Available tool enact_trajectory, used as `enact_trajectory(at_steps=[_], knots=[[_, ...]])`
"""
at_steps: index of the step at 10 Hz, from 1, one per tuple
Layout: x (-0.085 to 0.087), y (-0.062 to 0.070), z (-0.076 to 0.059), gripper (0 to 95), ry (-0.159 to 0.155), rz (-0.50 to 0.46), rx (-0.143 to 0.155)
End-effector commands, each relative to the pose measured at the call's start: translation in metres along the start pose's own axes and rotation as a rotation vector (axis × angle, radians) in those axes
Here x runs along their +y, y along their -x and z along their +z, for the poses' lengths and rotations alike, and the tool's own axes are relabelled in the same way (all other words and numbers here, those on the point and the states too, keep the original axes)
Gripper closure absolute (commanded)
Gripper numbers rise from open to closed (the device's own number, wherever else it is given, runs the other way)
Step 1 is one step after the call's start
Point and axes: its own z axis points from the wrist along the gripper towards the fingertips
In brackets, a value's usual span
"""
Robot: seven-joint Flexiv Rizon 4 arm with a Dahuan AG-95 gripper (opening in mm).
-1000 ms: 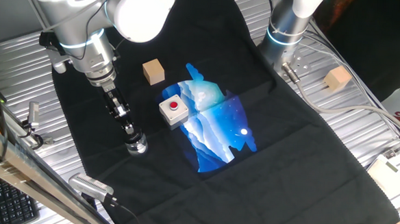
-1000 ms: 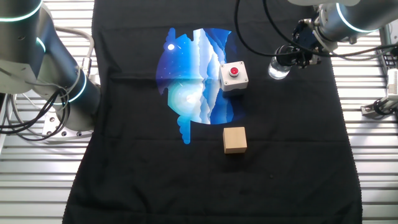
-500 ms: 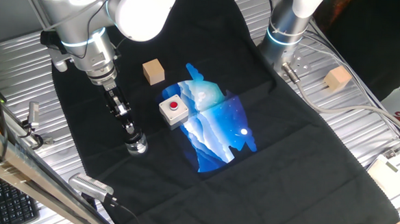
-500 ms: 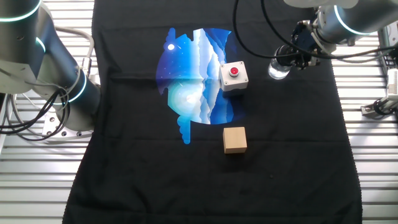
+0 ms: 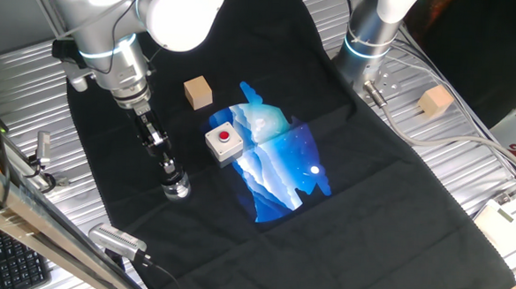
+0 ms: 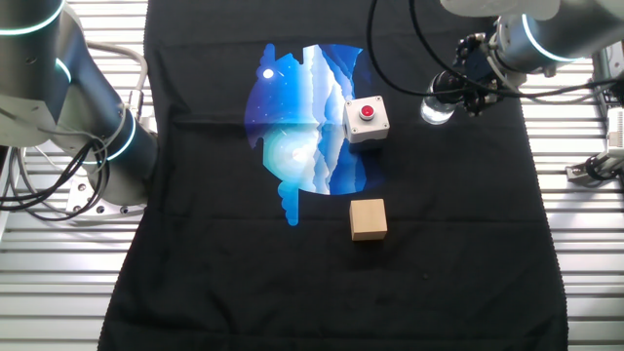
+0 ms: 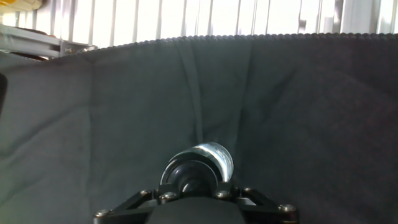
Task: Screw the lid onto the jar
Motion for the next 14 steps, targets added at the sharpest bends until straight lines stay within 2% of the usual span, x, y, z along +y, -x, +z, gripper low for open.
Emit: enact_trajectory(at_steps=[1,2,7,14], knots=[[0.0018,0.003,0.0049,19.0,0.006,-0.017,-0.006],[0.0024,0.0036,0.0064,0.0,0.008,-0.024,-0.01],[0.0005,0.0026,0.0087,0.0,0.015,-0.03,-0.012],[0.0008,0.0032,0.0137,0.0,0.047,-0.034,-0.02]])
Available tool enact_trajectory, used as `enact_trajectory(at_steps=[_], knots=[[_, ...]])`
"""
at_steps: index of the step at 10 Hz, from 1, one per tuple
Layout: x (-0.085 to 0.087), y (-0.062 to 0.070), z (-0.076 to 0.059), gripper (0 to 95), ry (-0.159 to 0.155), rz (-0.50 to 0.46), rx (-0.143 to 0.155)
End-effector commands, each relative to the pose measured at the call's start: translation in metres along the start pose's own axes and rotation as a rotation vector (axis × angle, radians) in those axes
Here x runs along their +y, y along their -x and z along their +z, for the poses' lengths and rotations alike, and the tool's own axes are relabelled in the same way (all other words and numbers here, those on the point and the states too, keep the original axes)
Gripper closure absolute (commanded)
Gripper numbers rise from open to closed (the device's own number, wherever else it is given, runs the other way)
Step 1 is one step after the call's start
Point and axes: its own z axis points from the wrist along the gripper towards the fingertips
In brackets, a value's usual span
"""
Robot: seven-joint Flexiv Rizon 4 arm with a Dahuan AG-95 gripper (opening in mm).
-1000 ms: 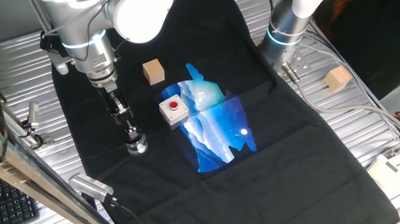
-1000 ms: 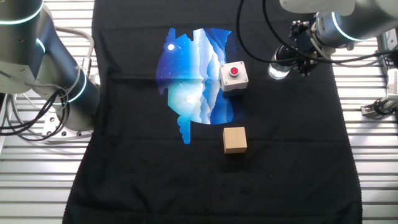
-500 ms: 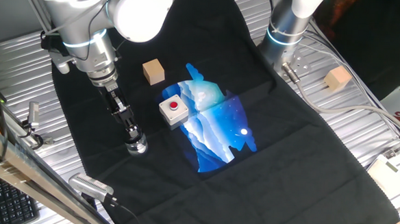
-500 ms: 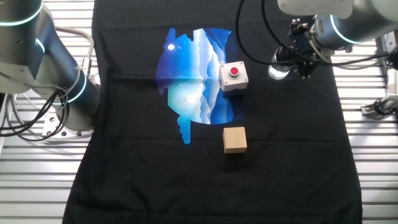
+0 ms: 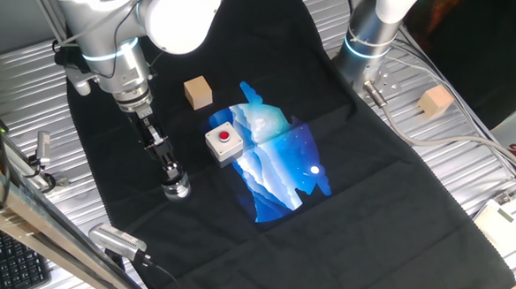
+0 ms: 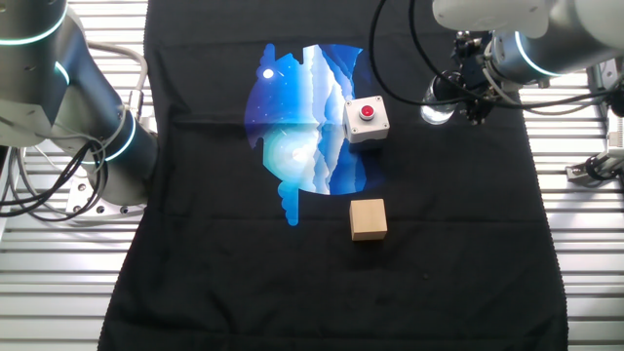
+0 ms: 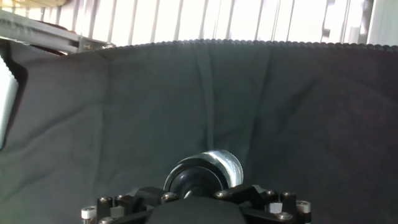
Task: Screw the lid onto the jar
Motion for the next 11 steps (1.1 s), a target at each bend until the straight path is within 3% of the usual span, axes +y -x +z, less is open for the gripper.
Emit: enact_trajectory(at_steps=[1,11], knots=[[0.001,0.001,0.002,0.0,0.005,-0.001,0.001],[0.0,0.0,0.016,0.0,0.01,-0.006,0.006]])
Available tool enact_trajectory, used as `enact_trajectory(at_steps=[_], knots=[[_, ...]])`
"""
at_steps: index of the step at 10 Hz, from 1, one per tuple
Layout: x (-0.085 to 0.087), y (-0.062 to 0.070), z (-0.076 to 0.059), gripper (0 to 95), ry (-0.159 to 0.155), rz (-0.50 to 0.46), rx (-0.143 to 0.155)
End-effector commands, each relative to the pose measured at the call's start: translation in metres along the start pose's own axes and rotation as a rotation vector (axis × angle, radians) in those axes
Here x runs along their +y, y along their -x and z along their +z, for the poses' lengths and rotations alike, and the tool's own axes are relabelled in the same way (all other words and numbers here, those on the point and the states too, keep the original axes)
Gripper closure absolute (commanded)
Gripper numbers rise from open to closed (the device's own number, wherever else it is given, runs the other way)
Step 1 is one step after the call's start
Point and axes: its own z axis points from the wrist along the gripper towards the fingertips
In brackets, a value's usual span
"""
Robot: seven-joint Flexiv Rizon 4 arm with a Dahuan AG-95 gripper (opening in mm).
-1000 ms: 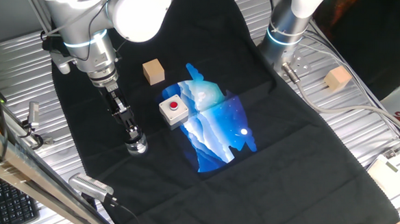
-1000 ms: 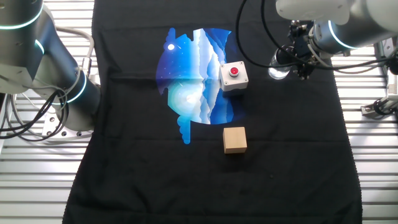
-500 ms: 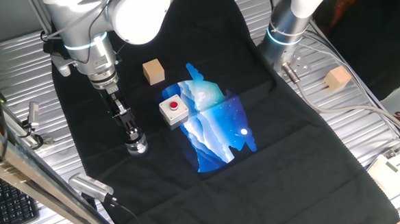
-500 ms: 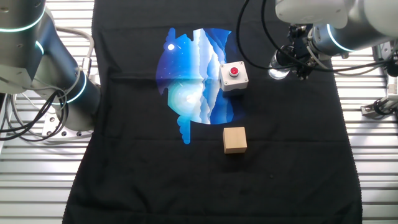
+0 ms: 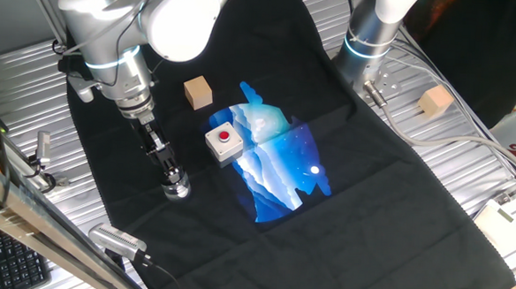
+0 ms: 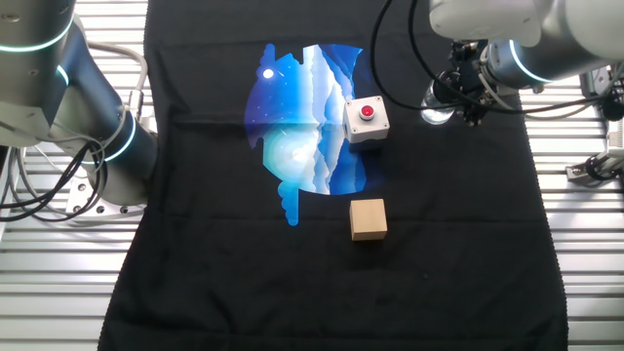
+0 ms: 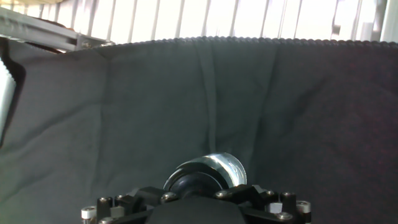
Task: Screw the lid onto the jar
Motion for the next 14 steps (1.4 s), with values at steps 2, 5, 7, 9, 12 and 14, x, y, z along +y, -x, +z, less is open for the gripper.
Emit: enact_trajectory(at_steps=[2,5,7,9,12,14], knots=[[-0.0008,-0.0008,0.0003,19.0,-0.001,-0.001,0.001],[-0.0009,-0.0008,0.0003,19.0,-0.001,0.001,0.001],[-0.0009,-0.0008,0.0003,19.0,-0.002,0.001,0.001],[-0.0009,-0.0008,0.0004,19.0,-0.002,0.003,0.001],[-0.0008,-0.0008,0.0006,19.0,-0.007,0.006,0.0],[-0.0008,-0.0007,0.0006,19.0,-0.008,0.008,0.0]])
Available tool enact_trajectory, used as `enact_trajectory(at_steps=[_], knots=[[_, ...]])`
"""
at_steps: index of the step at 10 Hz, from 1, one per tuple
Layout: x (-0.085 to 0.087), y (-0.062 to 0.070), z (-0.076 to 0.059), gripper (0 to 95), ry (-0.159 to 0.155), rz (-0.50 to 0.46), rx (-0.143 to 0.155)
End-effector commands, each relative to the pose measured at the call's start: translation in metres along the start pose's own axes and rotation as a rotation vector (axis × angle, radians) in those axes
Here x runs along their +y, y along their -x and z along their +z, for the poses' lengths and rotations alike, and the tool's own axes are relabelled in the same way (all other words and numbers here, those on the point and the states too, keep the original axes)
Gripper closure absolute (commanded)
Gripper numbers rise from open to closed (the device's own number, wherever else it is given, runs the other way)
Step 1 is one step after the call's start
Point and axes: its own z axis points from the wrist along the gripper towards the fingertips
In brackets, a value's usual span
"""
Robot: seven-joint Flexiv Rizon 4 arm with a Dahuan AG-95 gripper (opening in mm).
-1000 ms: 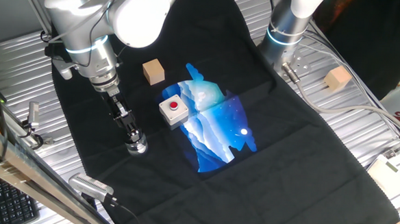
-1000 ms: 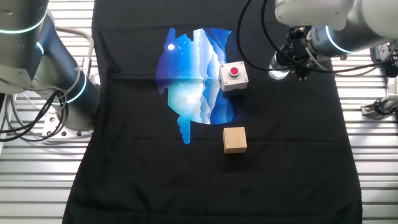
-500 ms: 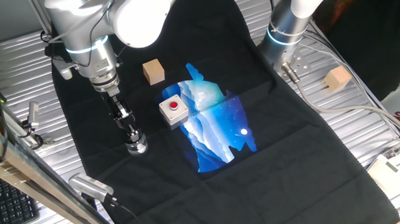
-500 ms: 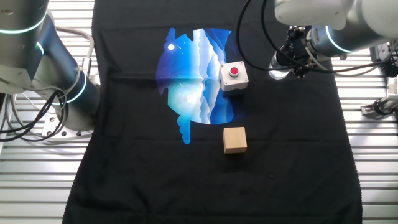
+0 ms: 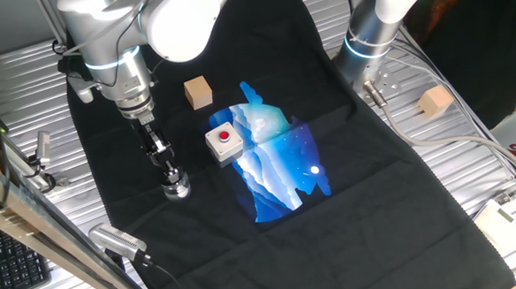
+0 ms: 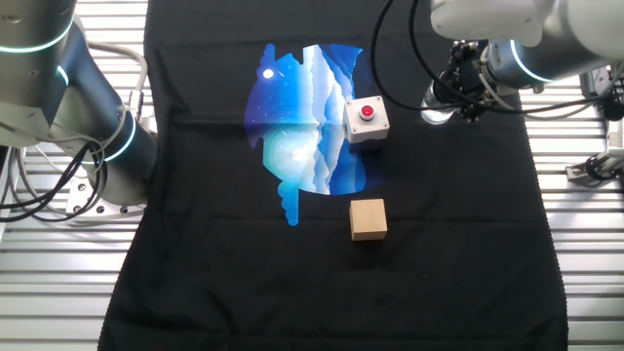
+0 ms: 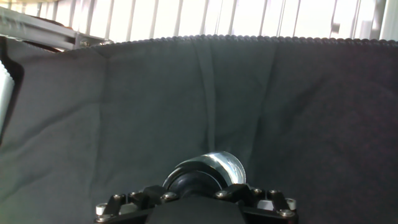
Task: Screw the lid onto the jar
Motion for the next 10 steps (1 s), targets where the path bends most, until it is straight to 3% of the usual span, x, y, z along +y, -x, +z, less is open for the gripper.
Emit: enact_trajectory(at_steps=[1,10], knots=[[0.0,-0.0002,-0.0004,19.0,0.0,0.001,0.0],[0.0002,-0.0001,0.0002,19.0,0.0,0.004,-0.002]])
